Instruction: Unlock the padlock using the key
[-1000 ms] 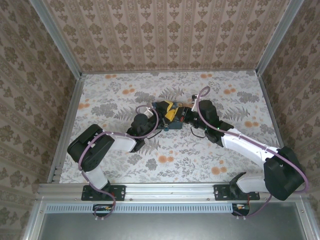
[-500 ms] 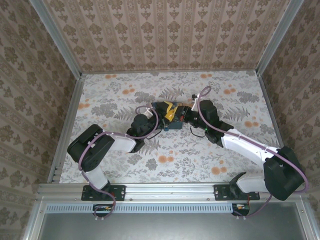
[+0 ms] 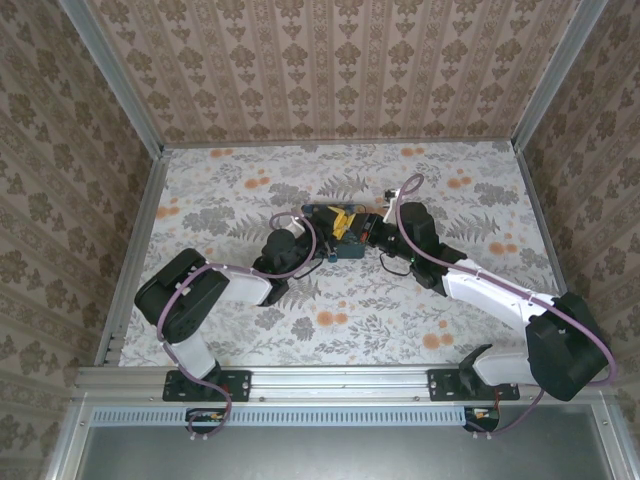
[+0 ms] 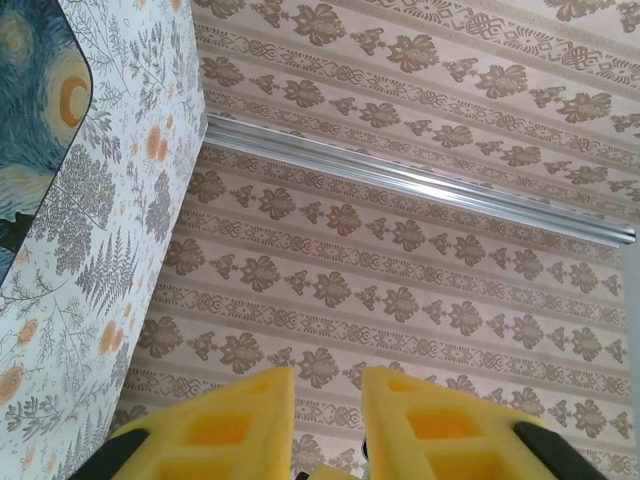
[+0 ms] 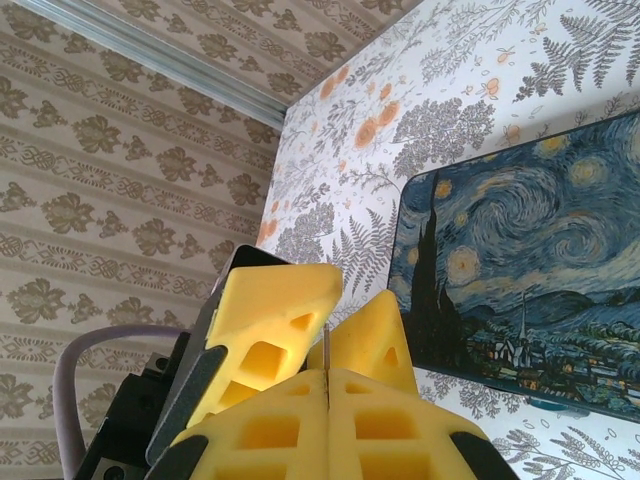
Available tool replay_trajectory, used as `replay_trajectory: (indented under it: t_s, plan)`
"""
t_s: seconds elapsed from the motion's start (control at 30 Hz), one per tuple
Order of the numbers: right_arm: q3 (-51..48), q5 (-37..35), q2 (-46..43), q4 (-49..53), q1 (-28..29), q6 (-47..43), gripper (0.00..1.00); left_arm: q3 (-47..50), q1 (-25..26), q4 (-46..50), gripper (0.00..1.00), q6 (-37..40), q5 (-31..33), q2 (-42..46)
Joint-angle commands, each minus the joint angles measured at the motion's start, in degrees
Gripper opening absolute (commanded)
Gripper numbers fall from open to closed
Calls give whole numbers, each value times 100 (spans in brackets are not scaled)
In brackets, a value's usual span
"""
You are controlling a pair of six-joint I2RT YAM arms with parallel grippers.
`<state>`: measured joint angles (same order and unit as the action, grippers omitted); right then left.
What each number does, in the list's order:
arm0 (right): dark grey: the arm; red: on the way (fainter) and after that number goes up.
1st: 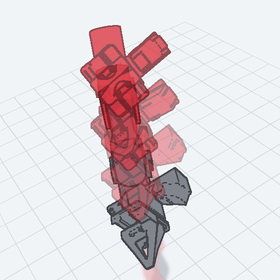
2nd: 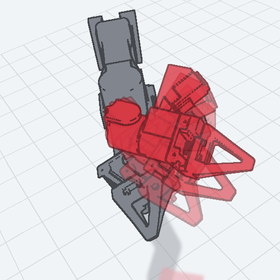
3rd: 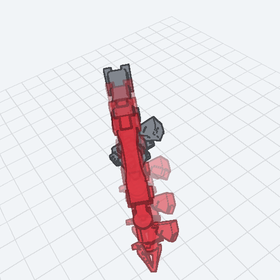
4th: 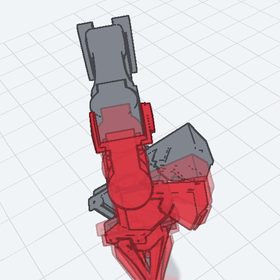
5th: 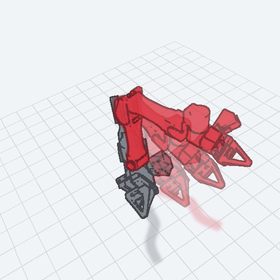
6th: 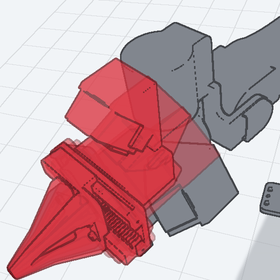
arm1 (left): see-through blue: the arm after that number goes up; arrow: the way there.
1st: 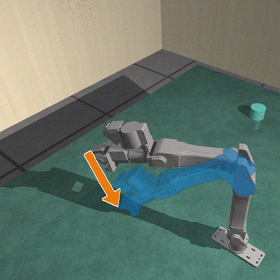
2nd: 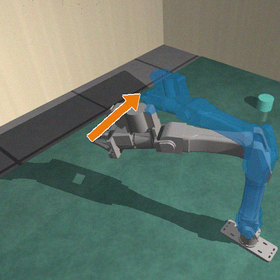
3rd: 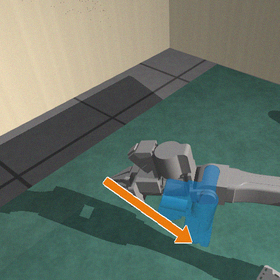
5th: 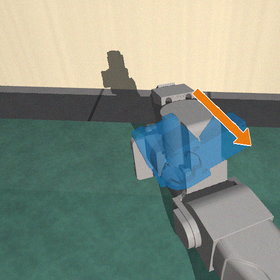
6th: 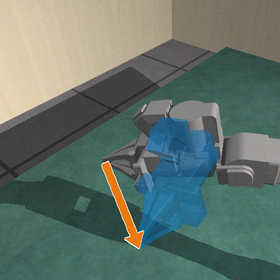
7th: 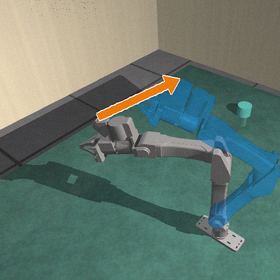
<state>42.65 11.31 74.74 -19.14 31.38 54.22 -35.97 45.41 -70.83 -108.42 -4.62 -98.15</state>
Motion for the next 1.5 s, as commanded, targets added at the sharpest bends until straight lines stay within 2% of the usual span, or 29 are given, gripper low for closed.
replay_trajectory:
  t_s: [0.0,0.33,0.37,0.47,0.5,0.87,1.13,1.17,1.23,1.3,1.37,1.47]
  plan:
    - [-55,143,-21,-172,-26,54,0,54,49,-287,22,93,74,23]
    - [-29,152,-3,-196,-22,71,0,30,63,-279,10,93,74,-3]
    - [-29,152,5,-197,-26,73,0,28,64,-282,10,100,69,-13]
    - [5,161,4,-205,-26,90,0,28,72,-282,22,102,66,-20]
    - [17,170,14,-209,-26,87,0,28,73,-283,22,98,66,-29]
    - [42,187,6,-178,-25,89,0,72,73,-287,0,114,128,-19]
    - [-74,153,-113,-115,-51,64,0,82,31,-283,0,232,147,-3]
    - [-125,146,-168,-75,-57,50,1,82,0,-283,0,312,109,12]
    - [-294,59,-360,82,-108,3,21,73,-113,-260,0,560,-32,71]
    - [-579,-14,-571,182,-200,17,35,38,-342,-127,0,929,-324,161]
    - [-848,15,-766,254,-320,25,42,2,-555,195,0,1367,-684,300]
    - [-1211,77,-1018,311,-523,53,45,-129,-944,693,0,2178,-1323,493]
